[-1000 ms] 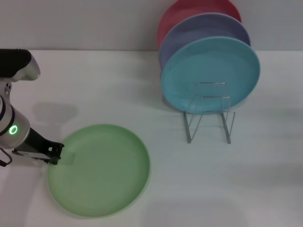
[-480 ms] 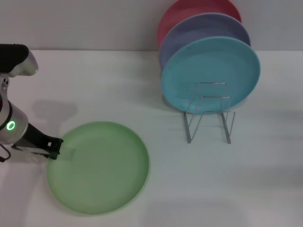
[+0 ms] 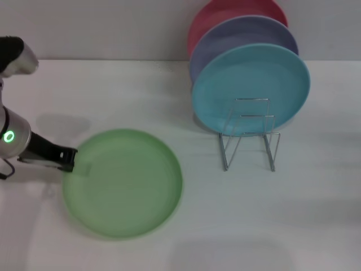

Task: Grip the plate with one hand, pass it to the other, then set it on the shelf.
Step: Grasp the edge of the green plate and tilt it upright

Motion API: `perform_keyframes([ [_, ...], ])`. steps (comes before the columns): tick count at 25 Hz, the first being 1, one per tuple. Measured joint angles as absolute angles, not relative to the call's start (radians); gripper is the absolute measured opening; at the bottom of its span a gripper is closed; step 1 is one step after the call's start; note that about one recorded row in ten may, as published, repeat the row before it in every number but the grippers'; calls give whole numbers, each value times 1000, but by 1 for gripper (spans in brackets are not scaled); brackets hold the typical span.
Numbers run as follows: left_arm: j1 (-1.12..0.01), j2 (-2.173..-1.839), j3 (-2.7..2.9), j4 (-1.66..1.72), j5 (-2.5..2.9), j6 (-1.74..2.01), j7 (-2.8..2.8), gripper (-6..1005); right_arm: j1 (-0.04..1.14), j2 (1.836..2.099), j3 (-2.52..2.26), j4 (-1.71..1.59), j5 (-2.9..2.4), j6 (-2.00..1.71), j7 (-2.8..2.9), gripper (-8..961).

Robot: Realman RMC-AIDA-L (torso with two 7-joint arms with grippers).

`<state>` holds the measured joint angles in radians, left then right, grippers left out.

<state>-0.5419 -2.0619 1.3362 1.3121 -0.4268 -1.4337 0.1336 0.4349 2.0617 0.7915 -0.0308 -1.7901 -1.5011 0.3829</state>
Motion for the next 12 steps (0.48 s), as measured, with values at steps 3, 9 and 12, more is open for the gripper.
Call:
perform_keyframes([
  [3,-539,-2062,1317,1324,-452,-1415,156,33,434,2062,792,-32,-1790,-1498,383,647],
  [9,-538,-2062,1302,1329,-484,-1364,188,31,430,2064,792,-32,-1790,-1496,382,646],
  [12,-533,-2063,1301,1330,-486,-1318,197,31,427,2065,792,-32,-1790,-1496,380,646],
])
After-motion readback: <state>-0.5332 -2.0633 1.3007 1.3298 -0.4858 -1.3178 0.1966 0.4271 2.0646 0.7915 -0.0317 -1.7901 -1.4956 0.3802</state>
